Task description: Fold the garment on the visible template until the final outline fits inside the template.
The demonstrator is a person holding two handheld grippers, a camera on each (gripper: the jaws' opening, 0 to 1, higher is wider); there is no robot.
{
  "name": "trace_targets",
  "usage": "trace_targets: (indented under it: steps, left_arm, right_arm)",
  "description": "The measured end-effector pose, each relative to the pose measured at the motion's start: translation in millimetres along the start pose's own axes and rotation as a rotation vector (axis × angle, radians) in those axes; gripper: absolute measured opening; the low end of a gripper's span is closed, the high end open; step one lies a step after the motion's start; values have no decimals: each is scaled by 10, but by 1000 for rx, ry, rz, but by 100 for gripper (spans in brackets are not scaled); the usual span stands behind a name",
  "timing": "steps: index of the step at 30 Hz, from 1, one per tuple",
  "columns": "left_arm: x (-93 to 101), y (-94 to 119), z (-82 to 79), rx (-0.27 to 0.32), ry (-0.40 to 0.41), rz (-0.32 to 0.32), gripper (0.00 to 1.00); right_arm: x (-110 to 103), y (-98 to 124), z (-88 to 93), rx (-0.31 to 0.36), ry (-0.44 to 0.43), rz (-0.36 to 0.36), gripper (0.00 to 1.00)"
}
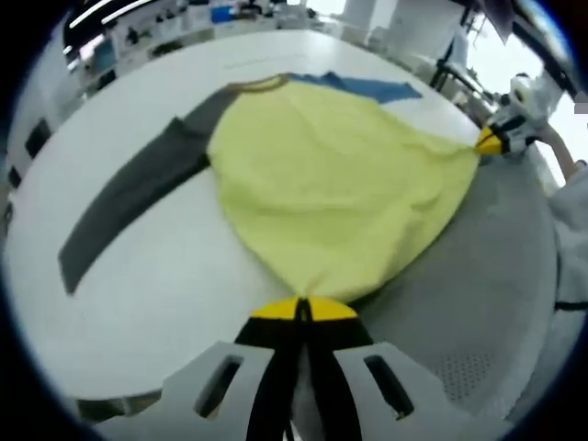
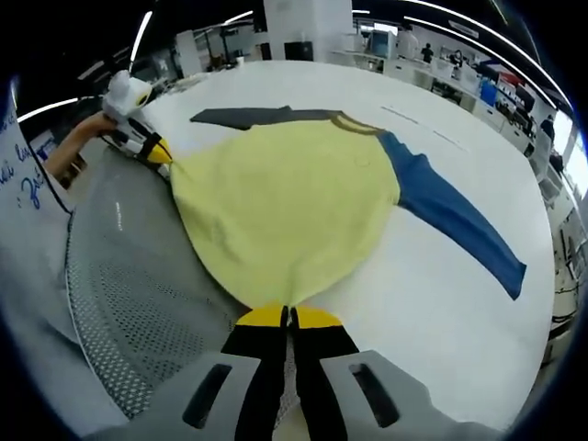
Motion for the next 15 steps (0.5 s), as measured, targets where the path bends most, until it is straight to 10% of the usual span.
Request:
trace_targets:
  steps: [15]
  left_arm:
    - [-29, -23, -1, -24, -16, 6, 7]
  right_arm:
    - [23, -14, -66, 12, 15, 8, 7]
Point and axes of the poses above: the point that each gripper's makers call its tool centre point, and the gripper's own axes: y roughly backward along the fingers, x roughly to its right, z roughly out of its underside, the point moved 9 cm from there along y, roughly backward along the fingers, and after that the axes turned 12 degrees about x, right-handed, at the moved point
